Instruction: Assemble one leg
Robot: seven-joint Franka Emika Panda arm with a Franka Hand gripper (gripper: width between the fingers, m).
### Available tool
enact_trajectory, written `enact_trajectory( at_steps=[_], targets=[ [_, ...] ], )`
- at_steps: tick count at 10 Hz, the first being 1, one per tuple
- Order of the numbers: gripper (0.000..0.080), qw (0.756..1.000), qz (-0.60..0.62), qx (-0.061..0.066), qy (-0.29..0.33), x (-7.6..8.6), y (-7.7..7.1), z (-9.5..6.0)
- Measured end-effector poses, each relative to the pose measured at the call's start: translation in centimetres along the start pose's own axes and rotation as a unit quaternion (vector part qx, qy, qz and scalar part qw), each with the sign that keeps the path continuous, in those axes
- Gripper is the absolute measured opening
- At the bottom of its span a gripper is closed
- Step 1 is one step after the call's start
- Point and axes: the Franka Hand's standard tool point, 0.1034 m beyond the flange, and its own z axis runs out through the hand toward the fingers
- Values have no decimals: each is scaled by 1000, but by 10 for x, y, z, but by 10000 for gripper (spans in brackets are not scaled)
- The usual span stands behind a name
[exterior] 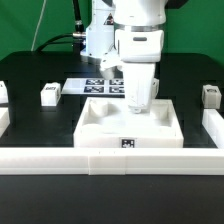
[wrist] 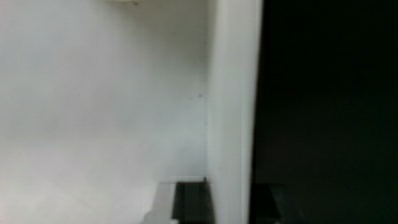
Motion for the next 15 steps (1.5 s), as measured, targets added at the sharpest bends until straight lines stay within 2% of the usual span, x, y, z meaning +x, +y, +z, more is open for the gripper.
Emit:
enact_trajectory(
  at_steps=[6,7,13,14,15],
  targets=[
    [65,1000,-15,-16,9,44,27,-1],
    [64,1000,-19,-13,8,50,27,-1],
    [64,1000,-17,-13,7,49,27,0],
    [249,1000,-16,-13,7,49,27,0],
    [385,1000,-16,-13,7,48,27,0]
  ],
)
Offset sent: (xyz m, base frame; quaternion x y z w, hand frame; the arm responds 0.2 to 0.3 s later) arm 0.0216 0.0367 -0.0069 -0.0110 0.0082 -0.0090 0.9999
